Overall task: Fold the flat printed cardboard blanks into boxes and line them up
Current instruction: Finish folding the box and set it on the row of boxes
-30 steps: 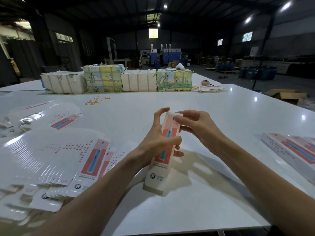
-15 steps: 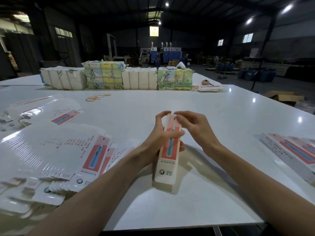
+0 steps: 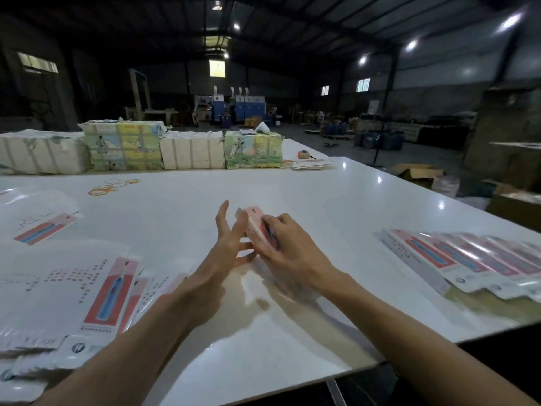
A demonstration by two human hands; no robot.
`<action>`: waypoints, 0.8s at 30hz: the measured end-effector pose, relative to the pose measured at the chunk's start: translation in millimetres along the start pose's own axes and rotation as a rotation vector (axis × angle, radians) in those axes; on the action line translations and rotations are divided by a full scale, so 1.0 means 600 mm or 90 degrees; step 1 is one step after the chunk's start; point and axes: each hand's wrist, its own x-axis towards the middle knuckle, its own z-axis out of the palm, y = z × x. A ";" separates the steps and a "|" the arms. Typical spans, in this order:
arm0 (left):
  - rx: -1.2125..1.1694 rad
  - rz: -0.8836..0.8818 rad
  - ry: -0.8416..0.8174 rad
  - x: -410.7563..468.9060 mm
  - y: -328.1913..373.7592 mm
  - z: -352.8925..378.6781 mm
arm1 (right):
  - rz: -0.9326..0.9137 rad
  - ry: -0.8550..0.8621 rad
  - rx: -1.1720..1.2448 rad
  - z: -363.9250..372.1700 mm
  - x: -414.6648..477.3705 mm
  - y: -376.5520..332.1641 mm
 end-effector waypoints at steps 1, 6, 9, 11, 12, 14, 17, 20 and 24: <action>0.143 0.036 -0.003 -0.002 -0.007 -0.003 | 0.026 0.014 -0.025 -0.013 -0.007 0.014; 0.497 0.142 -0.090 -0.010 -0.043 -0.011 | 0.184 0.017 -0.158 -0.105 -0.060 0.109; 0.519 0.133 -0.103 -0.014 -0.045 -0.007 | 0.273 0.024 -0.276 -0.152 -0.111 0.157; 0.520 0.130 -0.106 -0.012 -0.043 -0.008 | 0.290 0.018 -0.396 -0.170 -0.143 0.182; 0.520 0.130 -0.108 -0.012 -0.042 -0.007 | 0.294 0.009 -0.443 -0.178 -0.155 0.191; 0.528 0.129 -0.108 -0.009 -0.044 -0.009 | 0.314 -0.003 -0.483 -0.189 -0.172 0.199; 0.546 0.141 -0.110 -0.006 -0.047 -0.010 | 0.333 -0.007 -0.517 -0.206 -0.187 0.205; 0.532 0.133 -0.110 -0.008 -0.046 -0.009 | 0.344 -0.032 -0.527 -0.220 -0.194 0.212; 0.519 0.119 -0.117 -0.014 -0.040 -0.011 | 0.331 -0.037 -0.515 -0.221 -0.168 0.197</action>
